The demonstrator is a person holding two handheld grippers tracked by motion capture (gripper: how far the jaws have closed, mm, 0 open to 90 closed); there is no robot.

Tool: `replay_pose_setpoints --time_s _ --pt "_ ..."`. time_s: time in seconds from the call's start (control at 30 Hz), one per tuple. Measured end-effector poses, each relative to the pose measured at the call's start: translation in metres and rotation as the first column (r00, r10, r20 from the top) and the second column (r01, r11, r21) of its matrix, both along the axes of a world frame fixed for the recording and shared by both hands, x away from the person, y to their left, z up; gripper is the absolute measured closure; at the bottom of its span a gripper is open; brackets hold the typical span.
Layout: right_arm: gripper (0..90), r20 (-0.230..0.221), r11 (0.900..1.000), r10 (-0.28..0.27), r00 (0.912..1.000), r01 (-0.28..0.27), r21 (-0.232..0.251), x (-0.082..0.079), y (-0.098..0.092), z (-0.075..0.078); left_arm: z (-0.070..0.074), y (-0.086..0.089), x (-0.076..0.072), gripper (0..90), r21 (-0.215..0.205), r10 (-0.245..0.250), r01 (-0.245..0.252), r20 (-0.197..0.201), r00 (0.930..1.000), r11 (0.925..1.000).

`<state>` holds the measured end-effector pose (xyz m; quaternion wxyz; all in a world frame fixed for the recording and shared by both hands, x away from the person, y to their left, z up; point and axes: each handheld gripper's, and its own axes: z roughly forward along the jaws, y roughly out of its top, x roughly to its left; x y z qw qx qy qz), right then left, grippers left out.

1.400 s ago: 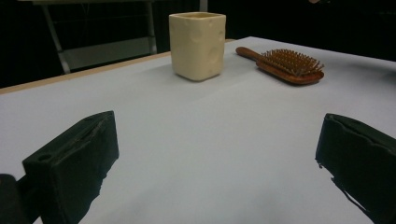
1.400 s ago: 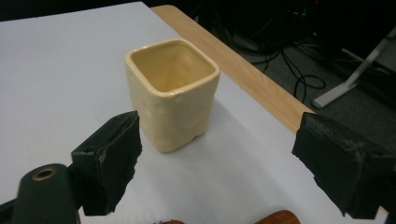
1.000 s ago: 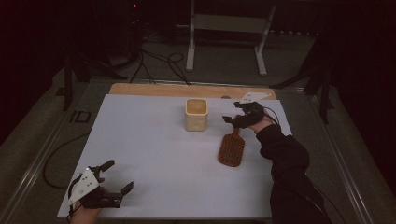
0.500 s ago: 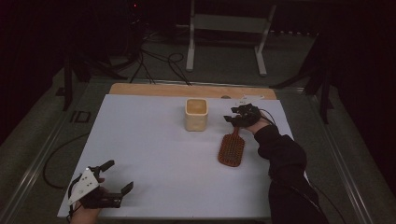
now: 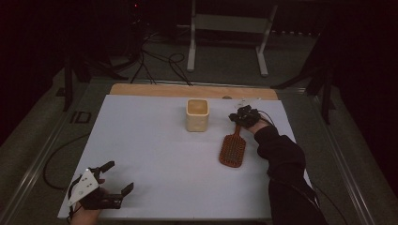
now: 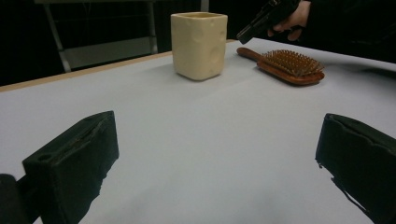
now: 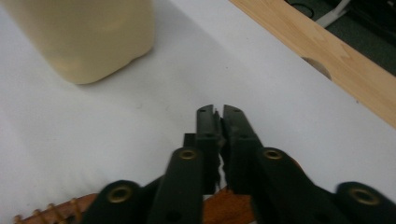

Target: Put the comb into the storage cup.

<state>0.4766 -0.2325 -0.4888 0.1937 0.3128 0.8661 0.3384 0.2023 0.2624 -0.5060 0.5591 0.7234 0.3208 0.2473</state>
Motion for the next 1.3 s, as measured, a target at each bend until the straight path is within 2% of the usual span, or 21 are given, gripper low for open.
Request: replay_pose_setpoints --time_s 0.2,0.3,0.6,0.67,0.87,1.07,1.3 --pt "89.9 -0.016 0.999 -0.023 0.9996 0.023 -0.024 0.005 -0.004 -0.007 0.0 0.001 0.0 0.0 -0.007 0.004 -0.004 -0.004 1.0 1.0" --pt "90.0 -0.017 0.999 -0.013 0.9998 0.012 -0.049 0.007 -0.003 -0.011 0.0 0.001 0.0 0.0 -0.01 0.004 -0.004 -0.004 1.0 0.9999" --pt "90.0 -0.041 0.997 -0.016 0.999 0.013 -0.07 0.009 -0.006 -0.019 -0.001 0.001 0.0 0.0 -0.006 0.003 -0.003 -0.008 1.0 1.0" --pt "90.0 -0.045 0.996 -0.012 0.9989 0.008 -0.086 0.009 -0.006 -0.02 -0.001 0.001 0.001 0.0 -0.009 0.003 -0.003 -0.007 1.0 1.0" --pt "90.0 -0.052 0.996 -0.018 0.9985 0.014 -0.085 0.007 -0.008 -0.022 -0.001 0.001 0.001 0.0 -0.01 0.003 -0.003 -0.008 1.0 0.9999" --pt "90.0 -0.055 0.994 -0.024 0.9982 0.018 -0.107 0.0 -0.02 -0.024 -0.001 0.001 0.0 0.0 -0.008 0.004 -0.004 -0.007 1.0 1.0" --pt "90.0 -0.063 0.994 -0.033 0.9975 0.027 -0.102 -0.009 -0.036 -0.024 -0.001 0.0 0.001 0.0 0.0 0.004 -0.004 -0.008 1.0 1.0"
